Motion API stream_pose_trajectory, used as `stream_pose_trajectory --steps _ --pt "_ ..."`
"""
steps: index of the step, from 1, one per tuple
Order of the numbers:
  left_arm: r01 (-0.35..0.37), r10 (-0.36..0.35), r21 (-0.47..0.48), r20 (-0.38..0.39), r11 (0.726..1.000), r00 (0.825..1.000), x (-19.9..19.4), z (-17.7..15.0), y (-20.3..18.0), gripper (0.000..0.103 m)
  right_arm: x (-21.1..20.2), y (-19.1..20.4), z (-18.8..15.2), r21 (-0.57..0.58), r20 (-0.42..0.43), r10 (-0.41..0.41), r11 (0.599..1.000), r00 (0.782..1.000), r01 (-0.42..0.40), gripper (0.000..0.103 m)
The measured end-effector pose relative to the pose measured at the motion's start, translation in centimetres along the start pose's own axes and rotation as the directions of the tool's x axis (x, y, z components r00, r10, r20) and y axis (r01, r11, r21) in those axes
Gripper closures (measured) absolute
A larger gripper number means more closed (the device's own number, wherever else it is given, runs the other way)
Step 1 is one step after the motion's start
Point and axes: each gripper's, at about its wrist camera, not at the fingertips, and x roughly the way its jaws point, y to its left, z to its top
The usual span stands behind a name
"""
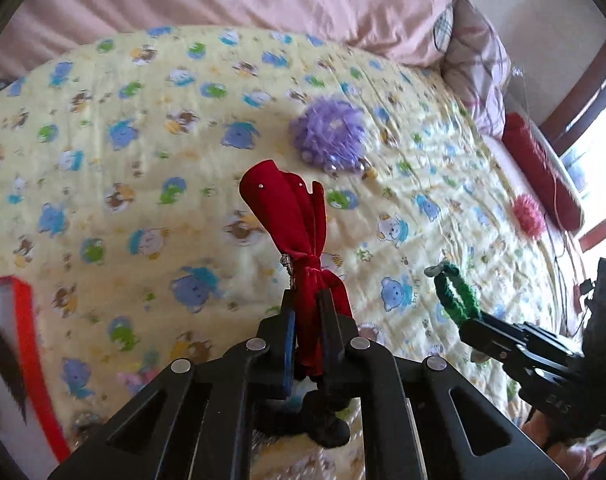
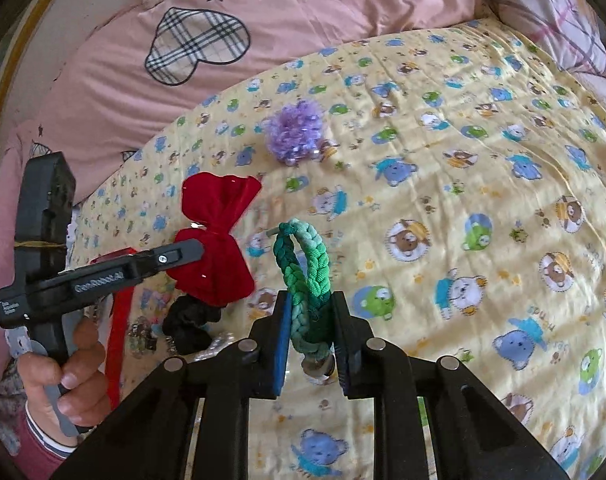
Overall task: Organize jewelry
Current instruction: 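Grasp the red bow with the left tool while the right tool grasps the green hair tie, then carry the red bow and green hair tie into the box and release both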
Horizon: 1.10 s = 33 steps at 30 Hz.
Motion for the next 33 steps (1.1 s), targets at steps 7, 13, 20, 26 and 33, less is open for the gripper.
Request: stream_pose_trajectory --steps 7,13,20,26,33 --pt "0.005 0.003 -0.096 0.085 0.995 0.996 -6.4 -3.1 4.5 0.094 0.6 3.8 -0.7 -0.058 -0.022 0.049 0.997 0.999 -0.05 0.084" --pt "0.012 0.014 -0.156 0.164 0.988 0.986 -12.7 -7.0 6.6 0.094 1.4 8.0 -1.3 -0.121 -0.043 0.099 0.987 0.994 -0.104 0.084" --pt "0.03 0.018 -0.223 0.208 0.974 0.978 -17.4 -10.9 9.3 0.094 1.9 11.6 -2.1 -0.175 -0.064 0.13 0.975 0.989 -0.139 0.084" --pt "0.032 0.03 -0.267 0.226 0.963 0.974 -20.1 -13.4 11.2 0.094 2.4 14.0 -2.7 -0.206 -0.083 0.15 0.965 0.985 -0.164 0.084" --pt "0.012 0.068 -0.325 0.231 0.946 0.971 -22.9 -16.7 13.8 0.094 4.2 17.5 -3.8 -0.23 -0.131 0.194 0.948 0.972 -0.22 0.084"
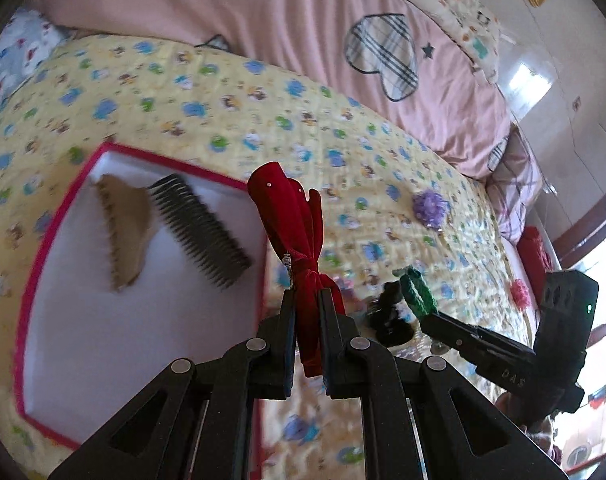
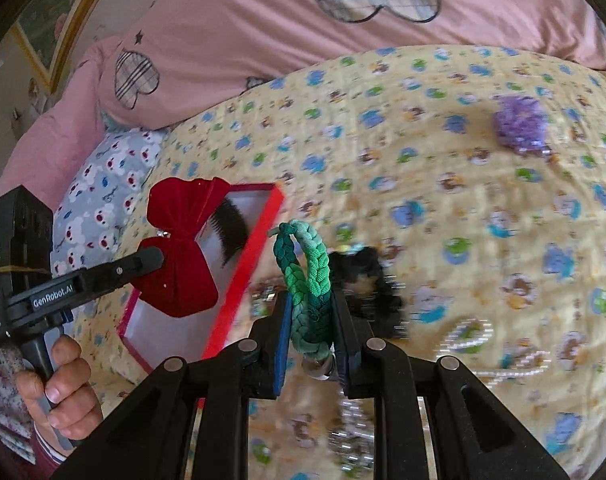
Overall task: Organize jewelry
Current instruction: 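Carry the red bow and green hair tie into the box and release both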
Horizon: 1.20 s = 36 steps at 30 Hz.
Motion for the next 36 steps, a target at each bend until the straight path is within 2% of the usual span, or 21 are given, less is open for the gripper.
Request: stream_pose_trajectory --steps 9,16,23,29,36 --pt "-0.05 0.052 -0.063 0.023 0.997 0.998 -3.9 -1.0 4.3 0.094 4.1 4.9 0.4 -0.035 -0.045 0.086 0.996 0.995 -0.087 0.084" --pt "-0.076 0.079 -0.103 0.031 0.992 0.996 -4.8 -0.7 7.2 0.094 7.7 7.9 0.5 -0.033 -0.068 0.12 0.992 0.99 -0.123 0.083" --pt "-0.063 0.069 -0.17 0.025 0.983 0.997 -3.8 0.0 10.7 0.094 11.6 9.6 0.9 -0.061 -0.11 0.096 0.993 0.989 -0.103 0.083" --pt "-0.053 0.057 -0.225 0.011 0.973 0.998 -1.5 1.2 13.9 0.094 14.5 9.6 1.5 -0.055 -0.144 0.074 0.995 0.987 -0.082 0.083" --pt "-0.086 0.08 -0.242 -0.035 0.966 0.996 1.3 1.5 15.4 0.094 15.8 9.8 1.8 -0.069 -0.161 0.068 0.994 0.985 -0.08 0.079"
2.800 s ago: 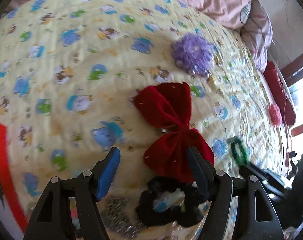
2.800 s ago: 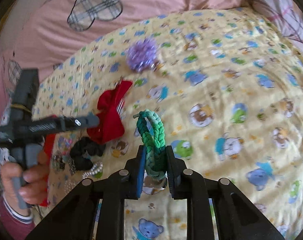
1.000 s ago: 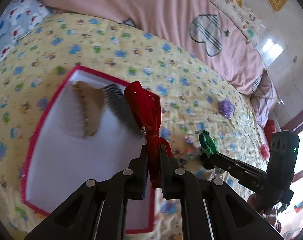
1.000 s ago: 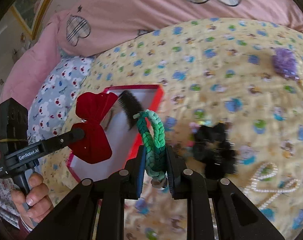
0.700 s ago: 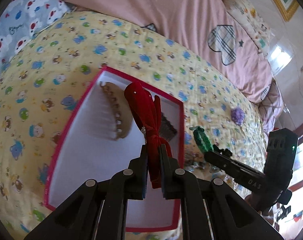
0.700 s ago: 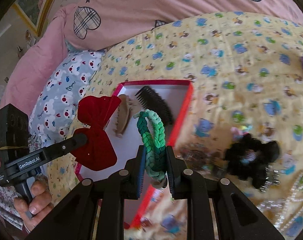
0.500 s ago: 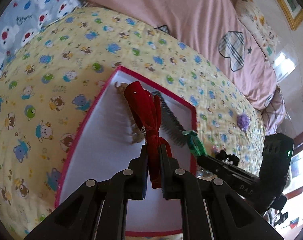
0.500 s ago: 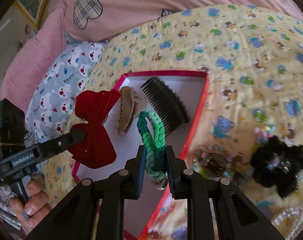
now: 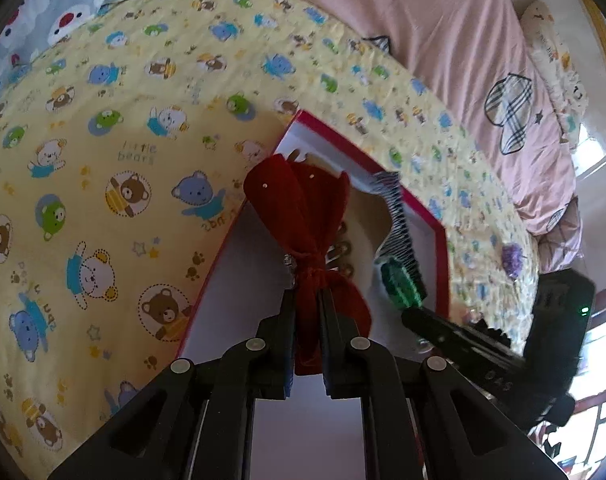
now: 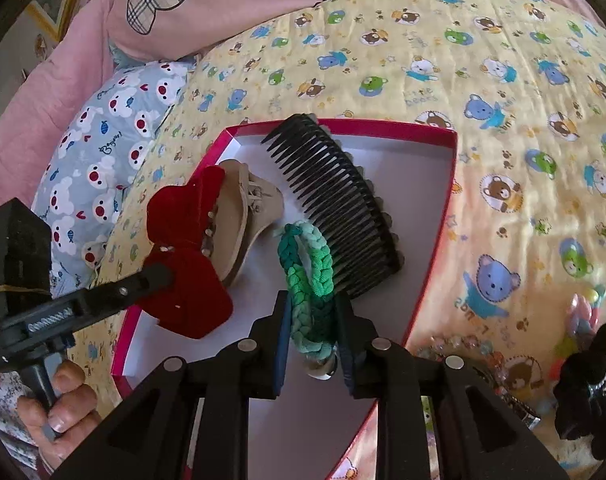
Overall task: Organize jewelry
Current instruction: 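Carry the red bow and green hair tie into the box and release both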
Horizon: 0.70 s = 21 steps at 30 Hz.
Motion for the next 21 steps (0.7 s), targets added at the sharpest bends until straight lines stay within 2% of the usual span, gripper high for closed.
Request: stream_pose_trajectory --steps 6,11,18,21 --pt "-0.013 0.013 -0.006 -0.005 1.0 1.0 0.9 0.3 -0.1 0.092 0.4 0.2 0.2 -0.005 -0.006 0.007 1.0 1.0 -0.007 0.077" --pt "-0.036 0.036 -0.006 -0.008 0.999 0.999 1.2 0.3 -0.3 0.081 0.4 0.3 0.2 -0.003 -0.004 0.011 1.0 1.0 -0.011 0.076" --pt "-0.056 0.056 0.01 0.005 0.998 0.998 0.4 -0.1 -0.5 0.077 0.1 0.4 0.2 0.002 0.001 0.014 1.0 1.0 -0.014 0.073" --pt "-0.063 0.063 0.012 0.01 0.998 0.998 0.0 -0.2 -0.7 0.066 -0.8 0.6 0.2 -0.001 0.015 0.021 1.0 1.0 -0.021 0.073"
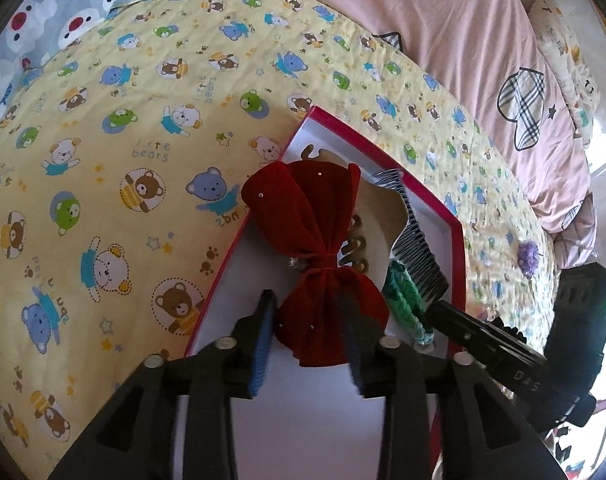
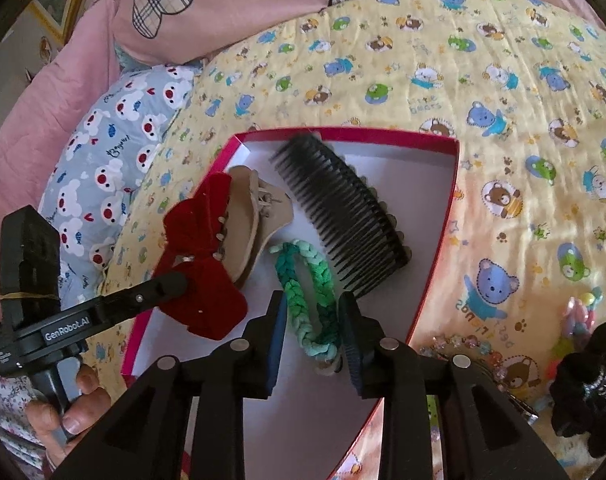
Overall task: Organize jewelry
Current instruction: 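Carry the red bow and green hair tie into the box and release both, then grasp the black scrunchie with the left tool while the right tool grasps the purple flower clip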
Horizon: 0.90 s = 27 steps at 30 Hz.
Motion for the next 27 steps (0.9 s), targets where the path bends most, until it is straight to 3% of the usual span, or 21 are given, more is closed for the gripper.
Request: stream_pose_trajectory --steps 5,14,22,27 --pt "-0.014 0.014 0.027 0.018 1.0 1.0 -1.3 -0.7 -1.0 0.049 -2.8 -0.1 -0.3 0.001 0.044 0.023 1.0 0.999 -0.023 0.059" --pt "0.019 -0.021 0.066 0.017 0.998 1.0 -3.3 -3.0 -3.6 0.046 -8.8 -3.9 -2.4 0.065 0.102 -0.016 0.998 0.995 0.009 0.059" --pt "0.043 -0.045 0.139 0.013 0.989 0.999 -4.7 -4.1 -7.2 0.044 -13.8 -9.3 -4.9 0.153 0.145 -0.104 0.985 0.984 0.081 0.057" --pt "0.013 -0.018 0.181 0.027 0.983 0.999 -4.8 -4.3 -8.6 0.037 -16.0 -12.6 -6.3 0.213 0.155 -0.155 0.97 0.976 0.12 0.056"
